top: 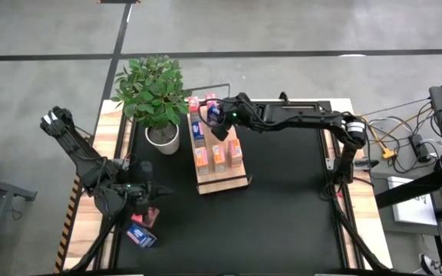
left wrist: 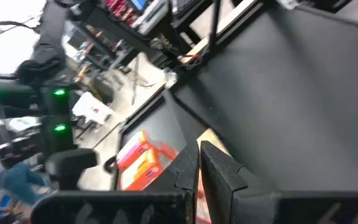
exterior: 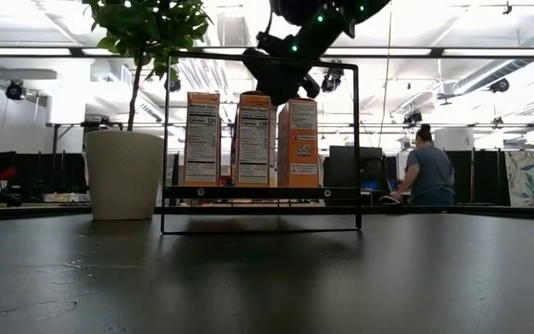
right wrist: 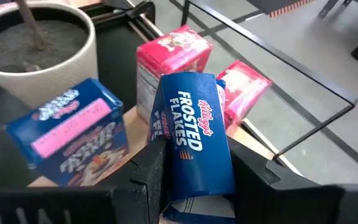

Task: Stack cereal on shelf
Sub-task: Put the bottom blue cereal box on the shelf aligned with the other blue cereal box

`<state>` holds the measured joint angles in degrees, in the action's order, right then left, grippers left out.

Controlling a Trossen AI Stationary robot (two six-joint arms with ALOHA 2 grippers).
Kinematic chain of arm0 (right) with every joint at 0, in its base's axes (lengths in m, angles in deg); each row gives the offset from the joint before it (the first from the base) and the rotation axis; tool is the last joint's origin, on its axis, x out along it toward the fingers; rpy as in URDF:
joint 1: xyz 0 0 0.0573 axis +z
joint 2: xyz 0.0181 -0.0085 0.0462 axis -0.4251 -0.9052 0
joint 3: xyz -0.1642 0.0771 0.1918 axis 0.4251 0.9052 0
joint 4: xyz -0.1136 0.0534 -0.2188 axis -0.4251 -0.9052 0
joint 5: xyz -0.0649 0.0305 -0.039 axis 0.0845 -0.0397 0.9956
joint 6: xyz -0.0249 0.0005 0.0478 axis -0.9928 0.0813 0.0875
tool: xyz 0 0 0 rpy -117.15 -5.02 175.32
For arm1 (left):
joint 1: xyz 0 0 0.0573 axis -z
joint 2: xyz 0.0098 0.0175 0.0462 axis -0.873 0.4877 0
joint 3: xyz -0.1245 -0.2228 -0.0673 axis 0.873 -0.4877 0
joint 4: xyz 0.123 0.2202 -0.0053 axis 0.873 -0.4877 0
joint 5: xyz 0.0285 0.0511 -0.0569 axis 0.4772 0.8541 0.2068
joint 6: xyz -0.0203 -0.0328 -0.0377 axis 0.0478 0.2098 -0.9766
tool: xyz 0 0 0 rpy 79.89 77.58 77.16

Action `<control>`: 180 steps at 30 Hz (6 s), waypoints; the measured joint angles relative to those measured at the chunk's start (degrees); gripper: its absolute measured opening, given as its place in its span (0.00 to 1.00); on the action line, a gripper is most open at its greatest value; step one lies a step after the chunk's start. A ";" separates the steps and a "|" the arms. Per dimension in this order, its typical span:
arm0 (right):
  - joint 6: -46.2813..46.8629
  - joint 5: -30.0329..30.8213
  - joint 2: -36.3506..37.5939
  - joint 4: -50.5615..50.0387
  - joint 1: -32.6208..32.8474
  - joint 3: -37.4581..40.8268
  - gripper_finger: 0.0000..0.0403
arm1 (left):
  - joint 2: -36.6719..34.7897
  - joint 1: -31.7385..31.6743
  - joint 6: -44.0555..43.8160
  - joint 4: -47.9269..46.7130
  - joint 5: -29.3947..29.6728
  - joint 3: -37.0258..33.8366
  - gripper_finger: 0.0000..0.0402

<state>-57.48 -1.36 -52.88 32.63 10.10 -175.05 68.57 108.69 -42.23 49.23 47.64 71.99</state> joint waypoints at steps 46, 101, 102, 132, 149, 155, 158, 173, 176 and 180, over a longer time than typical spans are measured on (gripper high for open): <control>-10.02 -23.56 10.13 -12.91 -13.62 7.70 0.04 | 0.09 -2.03 0.31 1.26 4.53 -0.39 0.00; -11.54 -41.49 4.44 16.06 -13.56 17.04 0.02 | 0.12 -5.14 0.13 1.48 4.26 -0.41 0.00; -11.94 -41.49 4.44 16.01 -13.56 17.03 0.02 | 0.12 -5.14 0.13 1.48 4.26 -0.39 0.00; -21.25 -47.98 -0.09 15.40 -15.11 17.42 0.02 | 0.14 -5.35 0.14 1.91 4.26 -0.42 0.00; -38.41 -66.96 1.86 5.71 -24.84 13.55 0.02 | 0.12 -5.40 -5.50 7.42 16.84 -0.42 0.00; -38.80 -67.29 0.41 10.94 -25.41 14.08 0.02 | -0.35 -5.59 -0.79 12.45 22.42 -0.35 0.00; -38.31 -67.41 -1.41 12.59 -25.23 14.17 0.02 | -0.32 -5.68 0.04 12.63 23.28 0.68 0.00; -35.33 -73.36 -9.85 19.66 -24.51 14.17 0.02 | -0.39 -5.70 1.86 12.58 22.99 1.05 0.00; -35.39 -73.29 -10.84 20.12 -23.69 14.00 0.02 | -0.39 -5.70 1.86 12.56 22.99 1.05 0.00; -35.66 -73.47 -12.10 20.02 -22.80 12.91 0.02 | -0.39 -5.70 1.88 12.56 22.99 1.06 0.00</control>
<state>-93.13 -74.82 -64.97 52.65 -12.70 -162.14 68.18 102.98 -40.35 61.79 70.63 73.05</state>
